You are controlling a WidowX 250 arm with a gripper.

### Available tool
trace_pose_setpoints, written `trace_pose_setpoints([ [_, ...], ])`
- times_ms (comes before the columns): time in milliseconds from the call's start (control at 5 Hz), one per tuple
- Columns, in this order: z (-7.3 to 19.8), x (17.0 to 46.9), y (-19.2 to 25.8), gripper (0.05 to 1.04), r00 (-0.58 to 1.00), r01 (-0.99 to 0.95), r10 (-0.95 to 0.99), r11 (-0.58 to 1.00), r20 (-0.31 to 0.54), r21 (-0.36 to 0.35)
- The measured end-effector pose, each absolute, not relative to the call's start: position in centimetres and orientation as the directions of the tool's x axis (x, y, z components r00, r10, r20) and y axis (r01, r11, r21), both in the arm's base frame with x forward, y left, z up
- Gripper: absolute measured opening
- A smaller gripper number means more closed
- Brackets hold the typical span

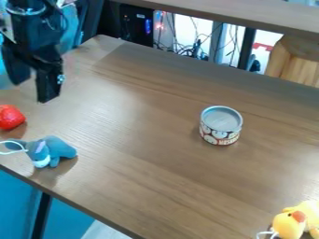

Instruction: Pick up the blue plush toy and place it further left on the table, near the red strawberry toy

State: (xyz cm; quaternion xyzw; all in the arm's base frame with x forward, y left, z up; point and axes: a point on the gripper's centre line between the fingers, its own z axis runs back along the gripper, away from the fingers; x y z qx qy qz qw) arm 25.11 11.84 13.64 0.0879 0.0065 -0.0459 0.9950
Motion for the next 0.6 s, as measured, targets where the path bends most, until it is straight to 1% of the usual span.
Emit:
trace_pose_setpoints([
  [200,12.8,24.6,15.8,1.001,0.987,0.102,-0.083,0.986,-0.138,0.133],
  [400,12.0,25.5,19.3,1.001,0.983,0.090,-0.069,0.989,-0.170,0.118],
  [600,11.2,25.6,22.0,1.001,0.977,0.096,-0.078,0.992,-0.197,0.085],
])
